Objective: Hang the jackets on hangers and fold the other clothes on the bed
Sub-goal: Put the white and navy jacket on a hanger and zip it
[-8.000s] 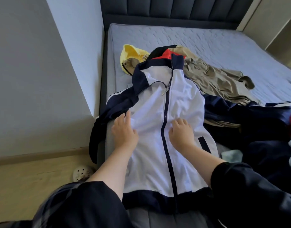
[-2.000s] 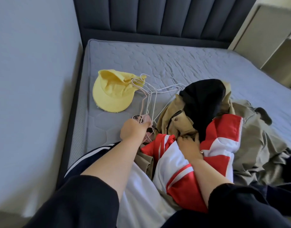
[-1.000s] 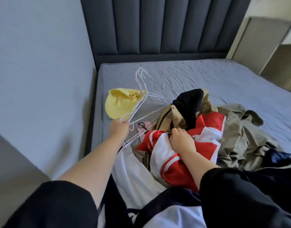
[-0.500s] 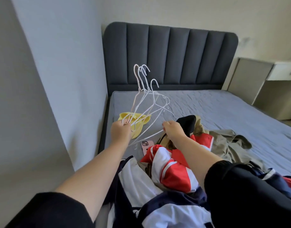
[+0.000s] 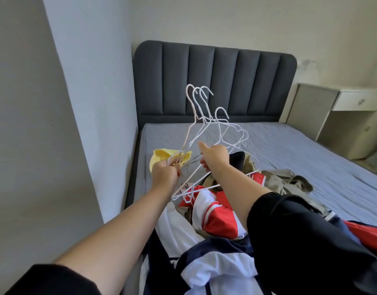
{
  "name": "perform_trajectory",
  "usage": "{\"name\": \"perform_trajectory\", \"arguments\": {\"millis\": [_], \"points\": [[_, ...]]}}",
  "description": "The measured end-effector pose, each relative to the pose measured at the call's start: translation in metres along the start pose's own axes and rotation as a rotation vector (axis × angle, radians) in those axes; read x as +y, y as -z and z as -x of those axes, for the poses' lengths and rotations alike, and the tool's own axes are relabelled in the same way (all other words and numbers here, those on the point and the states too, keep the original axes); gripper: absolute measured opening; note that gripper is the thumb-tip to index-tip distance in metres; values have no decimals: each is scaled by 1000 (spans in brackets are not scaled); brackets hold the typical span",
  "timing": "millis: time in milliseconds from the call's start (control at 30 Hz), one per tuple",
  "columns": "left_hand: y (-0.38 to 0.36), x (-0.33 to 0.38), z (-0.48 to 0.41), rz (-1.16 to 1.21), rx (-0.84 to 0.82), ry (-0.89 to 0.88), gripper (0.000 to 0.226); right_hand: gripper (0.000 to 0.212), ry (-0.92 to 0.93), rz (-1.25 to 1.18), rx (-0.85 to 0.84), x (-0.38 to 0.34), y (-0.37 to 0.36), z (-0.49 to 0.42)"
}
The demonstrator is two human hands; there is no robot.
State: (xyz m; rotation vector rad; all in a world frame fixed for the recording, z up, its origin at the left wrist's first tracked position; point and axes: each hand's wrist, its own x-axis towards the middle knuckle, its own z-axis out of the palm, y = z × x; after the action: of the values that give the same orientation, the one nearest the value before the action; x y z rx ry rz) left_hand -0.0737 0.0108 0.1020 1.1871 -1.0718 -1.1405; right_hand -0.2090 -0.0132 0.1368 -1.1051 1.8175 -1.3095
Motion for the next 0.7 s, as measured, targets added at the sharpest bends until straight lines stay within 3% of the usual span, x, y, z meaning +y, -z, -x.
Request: {"name": "perform_trajectory", "arguments": {"millis": [200,400,533,600,700], "points": [[-1,-26,11,57,-43,-27,31,21,-211,47,-95,16,1,10],[-1,-57,-6,265,-28,137,26,22,-44,152,83,26,-1,-5],[11,-82,-39,197,93,306,21,19,-10,154,209,28,9,-27],[18,-98,-51,169,79,369,22,20,-3,226,258,30,15,-32],[26,-121,-64,323,30,424,30,25,13,366,291,48,12,-44]]}}
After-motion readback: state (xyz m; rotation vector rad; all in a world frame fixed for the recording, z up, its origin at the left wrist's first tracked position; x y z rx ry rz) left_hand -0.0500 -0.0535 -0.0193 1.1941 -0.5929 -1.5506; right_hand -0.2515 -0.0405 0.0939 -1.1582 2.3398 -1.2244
